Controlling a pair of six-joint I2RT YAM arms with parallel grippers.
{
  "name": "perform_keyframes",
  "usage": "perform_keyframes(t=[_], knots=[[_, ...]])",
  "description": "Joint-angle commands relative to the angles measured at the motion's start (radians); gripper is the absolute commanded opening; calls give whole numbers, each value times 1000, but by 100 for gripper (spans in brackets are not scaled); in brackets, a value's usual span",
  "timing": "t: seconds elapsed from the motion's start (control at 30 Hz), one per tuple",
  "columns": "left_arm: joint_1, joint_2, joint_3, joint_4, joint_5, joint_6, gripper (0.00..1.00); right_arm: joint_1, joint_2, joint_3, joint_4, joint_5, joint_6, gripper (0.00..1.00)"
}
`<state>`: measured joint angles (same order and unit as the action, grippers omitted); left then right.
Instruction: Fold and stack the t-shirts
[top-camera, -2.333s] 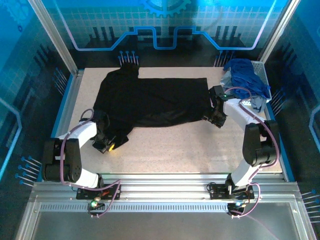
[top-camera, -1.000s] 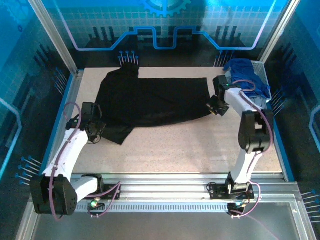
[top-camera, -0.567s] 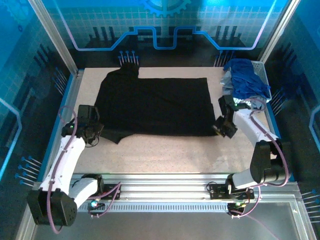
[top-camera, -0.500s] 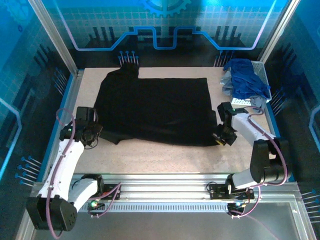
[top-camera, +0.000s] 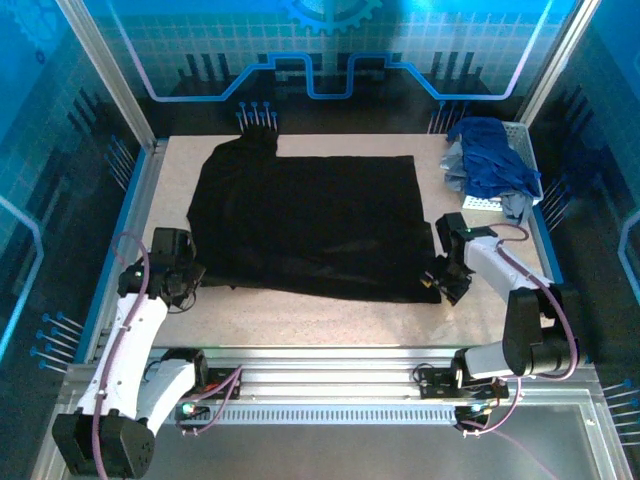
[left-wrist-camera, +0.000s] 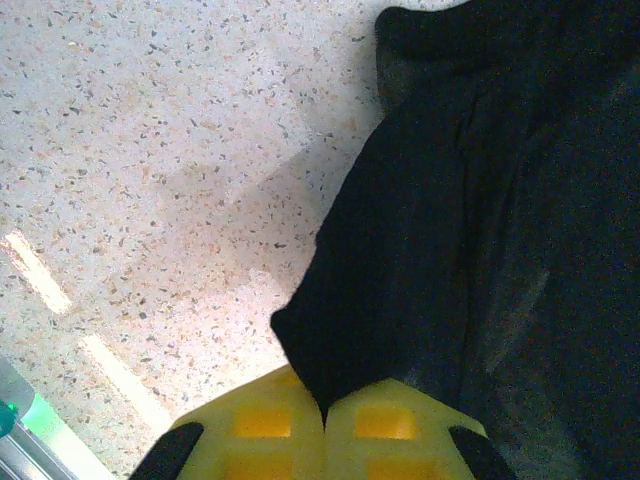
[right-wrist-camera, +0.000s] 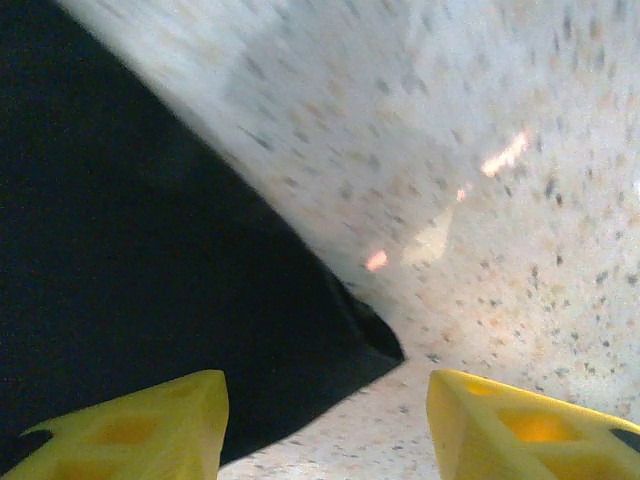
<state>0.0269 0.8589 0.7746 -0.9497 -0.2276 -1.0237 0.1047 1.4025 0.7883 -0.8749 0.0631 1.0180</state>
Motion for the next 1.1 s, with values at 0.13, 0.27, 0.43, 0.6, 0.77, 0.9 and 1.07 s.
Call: perform_keyframes(t=[0.13,0.27,0.43,0.6,0.77,0.9,1.07], knots=[[-7,-12,-17,-23,26,-24,0,-11,50,-62,120,-80,63,57],[-8,-12,-17,-11,29,-20,0,-11,131,-25,196,-50,30,43],[-8,-12,-18,22,47,-18,0,-10,189,44,216,-37,-25,19],[-8,1,22,141,93,7,0,31,94,149,197,13,-73,0],[-8,99,179,283,135,38,0,60,43,426,132,46,-170,0],[-7,184,360,354,134,50,0,70,41,673,102,65,-236,0],[-7,202,548,419,104,74,0,70,7,875,100,47,-300,0]])
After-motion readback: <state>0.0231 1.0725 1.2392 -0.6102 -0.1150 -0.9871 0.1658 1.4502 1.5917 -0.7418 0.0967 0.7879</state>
